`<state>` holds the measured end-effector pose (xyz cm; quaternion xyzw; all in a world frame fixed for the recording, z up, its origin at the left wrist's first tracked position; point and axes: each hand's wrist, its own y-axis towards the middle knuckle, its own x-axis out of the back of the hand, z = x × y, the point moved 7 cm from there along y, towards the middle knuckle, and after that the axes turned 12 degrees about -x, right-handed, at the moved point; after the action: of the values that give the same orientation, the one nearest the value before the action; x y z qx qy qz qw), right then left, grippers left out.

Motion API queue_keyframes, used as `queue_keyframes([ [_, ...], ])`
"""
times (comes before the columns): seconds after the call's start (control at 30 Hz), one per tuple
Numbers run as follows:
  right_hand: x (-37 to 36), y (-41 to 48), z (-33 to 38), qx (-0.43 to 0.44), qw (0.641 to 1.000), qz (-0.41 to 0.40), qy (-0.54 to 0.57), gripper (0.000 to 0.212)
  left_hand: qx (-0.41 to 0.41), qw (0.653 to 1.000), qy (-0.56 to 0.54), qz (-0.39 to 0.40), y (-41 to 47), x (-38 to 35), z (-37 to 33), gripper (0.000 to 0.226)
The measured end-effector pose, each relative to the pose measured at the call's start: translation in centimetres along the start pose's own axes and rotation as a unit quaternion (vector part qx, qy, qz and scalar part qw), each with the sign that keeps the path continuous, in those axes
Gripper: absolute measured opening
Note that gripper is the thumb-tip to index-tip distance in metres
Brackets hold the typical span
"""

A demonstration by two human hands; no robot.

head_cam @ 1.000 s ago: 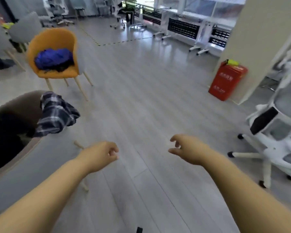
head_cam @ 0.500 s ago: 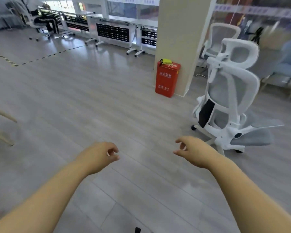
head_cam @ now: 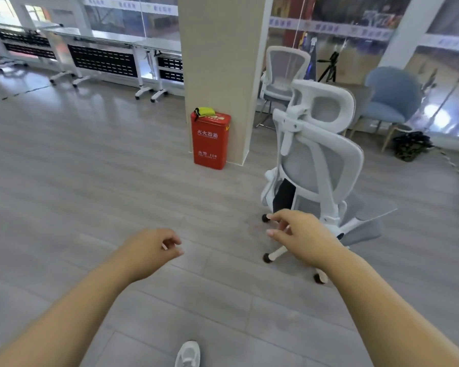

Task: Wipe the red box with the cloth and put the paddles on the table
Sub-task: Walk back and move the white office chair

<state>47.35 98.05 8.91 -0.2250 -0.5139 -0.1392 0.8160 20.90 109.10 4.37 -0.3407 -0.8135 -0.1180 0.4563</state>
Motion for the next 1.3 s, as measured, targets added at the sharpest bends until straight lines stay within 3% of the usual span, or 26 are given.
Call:
queue_keyframes([
  [0.2,3.6,8.6,-1.2,-0.084,0.993,-0.074,0.034,0.030,-0.054,0.997,-0.050,0.016,13.4,2.5,0.1,0.011],
  [0.47,7.7,19.1,-4.5,-0.180,0.969,-0.153,0.068,0.040,-0.129,0.987,-0.044,0.082,31.1,4.0,-3.1,0.016],
  [0.8,13.3,33.3,-11.8,-0.238,0.946,-0.220,-0.008,0.056,-0.184,0.975,-0.096,0.084,51.7,1.0,-11.2,0.019],
  [0.97,14.5,38.0,-15.2,-0.330,0.915,-0.212,-0.091,0.054,-0.246,0.968,-0.019,0.037,61.1,0.8,-14.6,0.051],
  [1.07,14.0,39.4,-15.8,-0.321,0.907,-0.205,-0.179,0.047,-0.268,0.963,0.029,0.034,65.8,0.3,-15.8,0.064],
  [1.3,14.5,41.2,-17.4,-0.315,0.895,-0.250,-0.196,0.051,-0.373,0.915,0.088,0.122,73.3,-2.4,-18.8,0.048],
])
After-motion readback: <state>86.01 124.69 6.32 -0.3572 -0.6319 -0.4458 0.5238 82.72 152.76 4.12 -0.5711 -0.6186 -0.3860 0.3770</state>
